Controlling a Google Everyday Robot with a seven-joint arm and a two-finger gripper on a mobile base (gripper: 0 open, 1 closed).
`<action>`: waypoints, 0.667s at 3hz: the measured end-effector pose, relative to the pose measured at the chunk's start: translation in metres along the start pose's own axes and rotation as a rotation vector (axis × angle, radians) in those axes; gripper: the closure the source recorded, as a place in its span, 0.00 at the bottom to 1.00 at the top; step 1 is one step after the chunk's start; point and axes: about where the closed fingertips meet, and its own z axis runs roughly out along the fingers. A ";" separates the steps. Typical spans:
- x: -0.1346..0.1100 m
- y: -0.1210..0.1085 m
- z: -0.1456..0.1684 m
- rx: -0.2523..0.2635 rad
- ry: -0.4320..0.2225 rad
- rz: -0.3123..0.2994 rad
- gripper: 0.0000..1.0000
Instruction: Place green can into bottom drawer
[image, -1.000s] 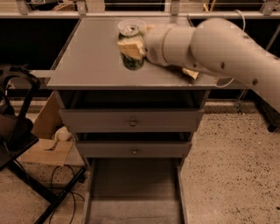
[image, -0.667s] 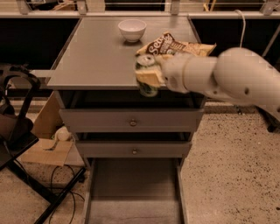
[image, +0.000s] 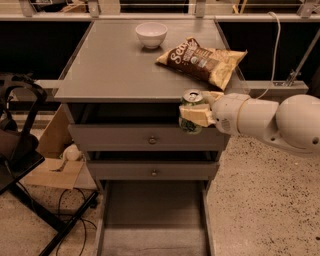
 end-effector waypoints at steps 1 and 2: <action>0.001 -0.003 0.011 -0.009 -0.003 -0.009 1.00; 0.052 0.014 0.012 -0.105 -0.045 -0.008 1.00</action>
Offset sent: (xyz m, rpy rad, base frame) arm -0.0348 -0.0472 -0.1622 0.0892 -0.1161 0.2203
